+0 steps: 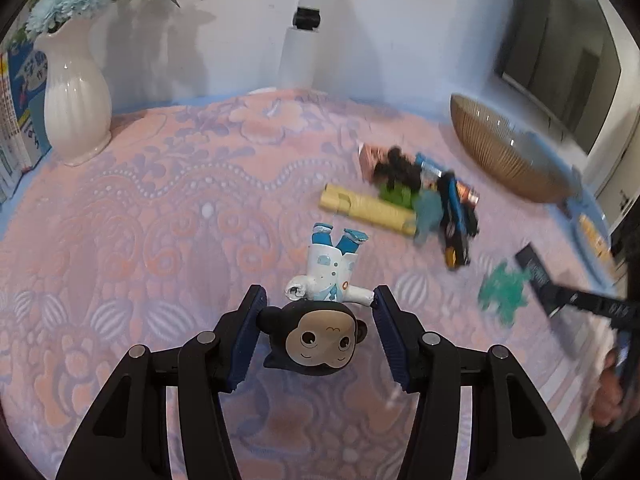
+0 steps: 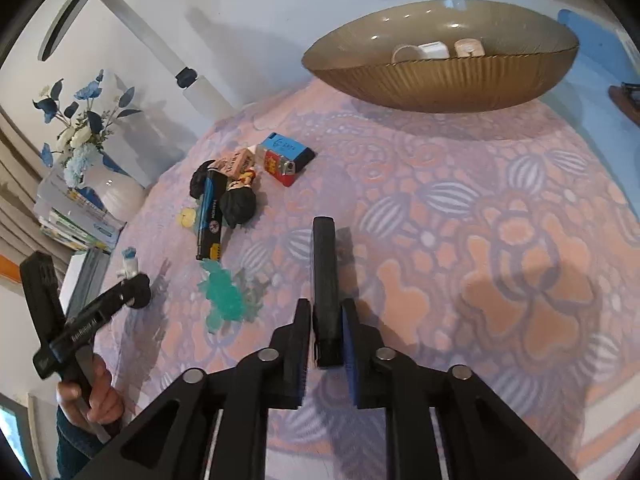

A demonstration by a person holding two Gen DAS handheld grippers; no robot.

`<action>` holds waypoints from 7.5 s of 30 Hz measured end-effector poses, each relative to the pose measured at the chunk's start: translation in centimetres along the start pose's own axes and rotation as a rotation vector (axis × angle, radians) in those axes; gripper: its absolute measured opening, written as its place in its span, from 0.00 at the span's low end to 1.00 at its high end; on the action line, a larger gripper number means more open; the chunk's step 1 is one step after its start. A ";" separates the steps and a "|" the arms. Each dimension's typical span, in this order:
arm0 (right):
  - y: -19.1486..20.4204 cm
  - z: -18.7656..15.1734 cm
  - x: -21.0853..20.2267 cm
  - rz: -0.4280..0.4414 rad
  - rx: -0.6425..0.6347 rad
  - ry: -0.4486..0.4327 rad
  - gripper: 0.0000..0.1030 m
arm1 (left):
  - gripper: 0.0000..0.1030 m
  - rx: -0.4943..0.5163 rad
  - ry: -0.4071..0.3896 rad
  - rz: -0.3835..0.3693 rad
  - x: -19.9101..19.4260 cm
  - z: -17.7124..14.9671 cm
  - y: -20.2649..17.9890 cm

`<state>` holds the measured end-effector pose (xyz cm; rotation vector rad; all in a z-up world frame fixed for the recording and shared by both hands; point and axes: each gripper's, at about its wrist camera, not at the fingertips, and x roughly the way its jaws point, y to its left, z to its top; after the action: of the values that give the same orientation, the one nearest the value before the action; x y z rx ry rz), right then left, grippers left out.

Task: Organize rigid objects
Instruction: 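Carry the figurine and USB stick into the brown bowl and release both, then bring both open tools back over the remaining items, then grasp the blue USB drive with the left tool while the right tool grasps the green plastic figure, then carry the USB drive and green figure into the brown bowl and open both tools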

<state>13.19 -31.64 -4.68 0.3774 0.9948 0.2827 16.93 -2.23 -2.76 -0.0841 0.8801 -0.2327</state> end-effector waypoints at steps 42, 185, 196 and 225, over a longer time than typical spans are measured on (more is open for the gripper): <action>-5.4 11.9 -10.2 -0.226 0.027 -0.289 0.23 | 0.51 0.176 0.019 -0.178 2.8 14.2 -20.3; 1.8 -0.2 0.3 -0.105 -0.181 -0.087 0.60 | 0.44 0.226 0.091 -0.015 2.8 -1.1 -6.1; 3.2 -0.5 1.3 -0.211 -0.237 -0.078 0.44 | 0.19 0.237 0.044 -0.080 1.7 -1.0 -7.3; -5.7 14.4 -7.9 -0.270 0.040 -0.297 0.36 | 0.19 0.230 -0.063 -0.306 6.5 15.7 -23.1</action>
<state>21.73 -42.46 5.84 0.3065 0.7487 -0.0385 29.22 -26.55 6.20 -0.0113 0.7699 -0.6127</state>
